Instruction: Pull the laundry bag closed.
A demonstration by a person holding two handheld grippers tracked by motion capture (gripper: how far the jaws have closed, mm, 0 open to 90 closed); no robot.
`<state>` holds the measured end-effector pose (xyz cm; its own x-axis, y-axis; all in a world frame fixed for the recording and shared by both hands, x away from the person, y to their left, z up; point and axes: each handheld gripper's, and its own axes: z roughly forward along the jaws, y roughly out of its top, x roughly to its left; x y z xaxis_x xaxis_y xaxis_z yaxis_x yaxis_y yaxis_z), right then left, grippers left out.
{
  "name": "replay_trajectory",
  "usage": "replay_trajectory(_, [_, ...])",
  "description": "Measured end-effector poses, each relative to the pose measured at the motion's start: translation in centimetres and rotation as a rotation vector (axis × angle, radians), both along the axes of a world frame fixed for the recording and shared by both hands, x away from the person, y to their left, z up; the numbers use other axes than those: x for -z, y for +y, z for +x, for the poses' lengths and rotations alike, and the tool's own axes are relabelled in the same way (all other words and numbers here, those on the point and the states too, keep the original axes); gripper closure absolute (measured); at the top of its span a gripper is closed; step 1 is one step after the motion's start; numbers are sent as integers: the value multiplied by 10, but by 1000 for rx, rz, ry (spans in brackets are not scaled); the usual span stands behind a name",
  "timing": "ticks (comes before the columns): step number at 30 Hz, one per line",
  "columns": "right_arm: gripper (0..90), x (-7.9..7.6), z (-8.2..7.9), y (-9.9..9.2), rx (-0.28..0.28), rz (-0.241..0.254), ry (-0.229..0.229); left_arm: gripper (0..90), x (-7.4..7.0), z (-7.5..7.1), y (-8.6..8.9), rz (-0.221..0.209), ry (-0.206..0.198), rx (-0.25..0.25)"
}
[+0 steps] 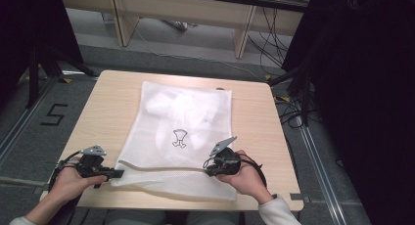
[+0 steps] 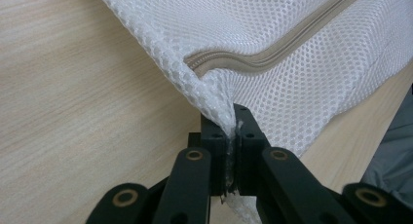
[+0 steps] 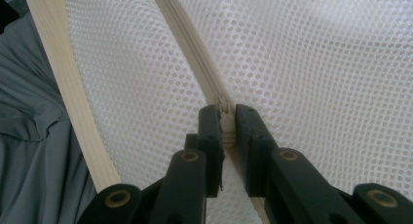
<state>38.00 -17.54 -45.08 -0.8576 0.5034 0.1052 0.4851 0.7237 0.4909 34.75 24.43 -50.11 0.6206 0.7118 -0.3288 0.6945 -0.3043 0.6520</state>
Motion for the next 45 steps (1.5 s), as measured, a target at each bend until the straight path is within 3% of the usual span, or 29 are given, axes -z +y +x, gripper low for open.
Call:
replay_trajectory(3, [822,0,1,-2,-35,0,-29,851,0,0,-1,-4,1,-5])
replay_trajectory(5, [822,0,1,-4,-19,-1,-24,851,-1,0,1,13,9,3])
replay_trajectory(8, [822,-1,0,-8,-17,-1,-30,851,0,0,-1,-5,-1,-2])
replay_trajectory(21, [822,-3,-2,-23,13,-2,-39,851,0,0,-1,-4,-1,-2])
replay_trajectory(22, [822,-3,-4,-25,38,-10,-29,851,0,0,0,-1,-1,1])
replay_trajectory(27, [822,-3,-3,-31,33,-3,-47,850,0,0,0,1,0,3])
replay_trajectory(31, [821,-4,-5,-35,60,-7,-26,851,0,0,0,2,-2,3])
replay_trajectory(45, [821,2,-8,-53,100,-23,-18,851,-1,0,1,12,16,12])
